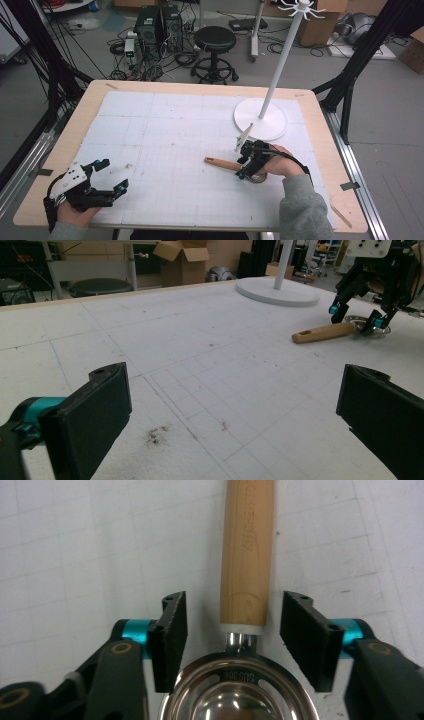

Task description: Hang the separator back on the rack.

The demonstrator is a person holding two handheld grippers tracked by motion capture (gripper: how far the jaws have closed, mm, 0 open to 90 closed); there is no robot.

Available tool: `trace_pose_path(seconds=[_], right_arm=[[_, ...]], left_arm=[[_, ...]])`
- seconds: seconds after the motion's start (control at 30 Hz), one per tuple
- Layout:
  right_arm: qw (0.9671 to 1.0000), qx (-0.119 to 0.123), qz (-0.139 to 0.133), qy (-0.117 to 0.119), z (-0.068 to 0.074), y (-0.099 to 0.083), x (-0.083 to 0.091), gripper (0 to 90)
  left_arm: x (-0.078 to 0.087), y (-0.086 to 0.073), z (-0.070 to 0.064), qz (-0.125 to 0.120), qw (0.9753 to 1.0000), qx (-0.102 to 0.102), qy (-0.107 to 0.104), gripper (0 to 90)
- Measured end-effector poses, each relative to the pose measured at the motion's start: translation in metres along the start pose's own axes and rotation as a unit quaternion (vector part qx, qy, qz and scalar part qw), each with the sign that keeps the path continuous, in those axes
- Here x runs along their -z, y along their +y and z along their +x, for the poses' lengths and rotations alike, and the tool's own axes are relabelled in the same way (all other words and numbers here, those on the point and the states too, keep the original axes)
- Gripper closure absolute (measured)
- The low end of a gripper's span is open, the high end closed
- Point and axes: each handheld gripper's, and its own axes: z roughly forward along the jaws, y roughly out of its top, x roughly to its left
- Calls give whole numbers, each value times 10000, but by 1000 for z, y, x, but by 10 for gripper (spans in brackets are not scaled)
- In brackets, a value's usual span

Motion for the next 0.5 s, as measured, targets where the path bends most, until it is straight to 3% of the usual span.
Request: trace_pose_path(seconds=[0.5], right_arm=[[9998, -101, 144, -60, 0, -1, -1, 600]], left_arm=[[0, 0, 1, 12, 10000, -4, 2, 17]])
